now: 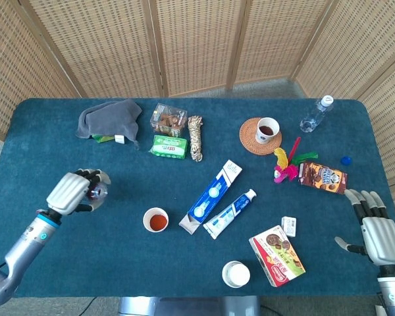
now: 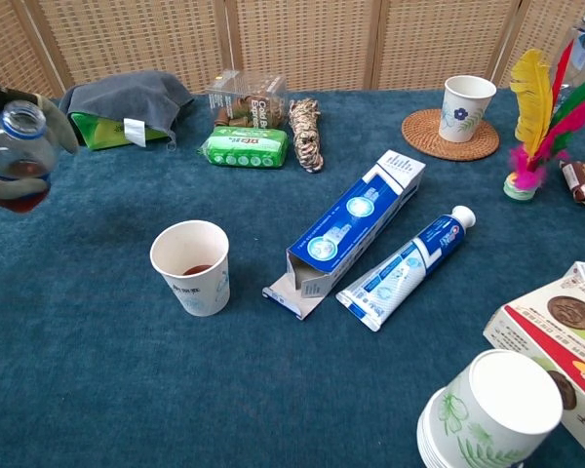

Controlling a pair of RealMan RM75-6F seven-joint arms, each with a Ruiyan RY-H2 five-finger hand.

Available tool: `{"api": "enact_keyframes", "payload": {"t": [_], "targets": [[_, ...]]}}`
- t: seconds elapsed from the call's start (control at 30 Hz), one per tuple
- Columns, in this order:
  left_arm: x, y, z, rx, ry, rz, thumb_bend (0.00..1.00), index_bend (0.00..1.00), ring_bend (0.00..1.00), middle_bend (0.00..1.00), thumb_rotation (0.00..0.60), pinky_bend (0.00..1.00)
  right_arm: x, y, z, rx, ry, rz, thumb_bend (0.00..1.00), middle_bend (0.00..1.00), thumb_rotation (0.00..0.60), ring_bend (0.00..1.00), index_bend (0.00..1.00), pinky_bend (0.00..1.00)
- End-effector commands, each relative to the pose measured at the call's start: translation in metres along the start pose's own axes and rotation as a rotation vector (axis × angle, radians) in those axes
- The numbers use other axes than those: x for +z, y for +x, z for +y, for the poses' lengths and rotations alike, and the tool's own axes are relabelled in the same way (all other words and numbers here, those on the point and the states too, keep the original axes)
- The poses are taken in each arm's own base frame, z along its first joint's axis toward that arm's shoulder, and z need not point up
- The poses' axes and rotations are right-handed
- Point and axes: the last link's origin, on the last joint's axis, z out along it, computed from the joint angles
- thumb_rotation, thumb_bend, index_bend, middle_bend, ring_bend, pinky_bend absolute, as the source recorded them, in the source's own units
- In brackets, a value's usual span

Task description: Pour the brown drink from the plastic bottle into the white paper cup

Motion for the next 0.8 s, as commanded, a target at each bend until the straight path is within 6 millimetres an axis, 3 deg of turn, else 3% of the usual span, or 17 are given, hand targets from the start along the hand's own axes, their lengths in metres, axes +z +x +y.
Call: {"api": "enact_keyframes", "payload": {"t": [0.03,0.8], "targets": [[0.007,0.000,0.011,0.060,-0.040,-0.043,0.41,0.44,0.35,0.37,0.600,0.45,0.000,0.001,0.000,0.005,-0.001,0.003,0.00,0.00,0.600,0.00,0.00,0.00],[0.037,-0.004,0.042,0.426,-0.240,0.013,0.41,0.42,0.33,0.35,0.600,0.44,-0.001,0.006,0.003,0.028,0.001,0.017,0.00,0.00,0.600,0.00,0.00,0.00]]}}
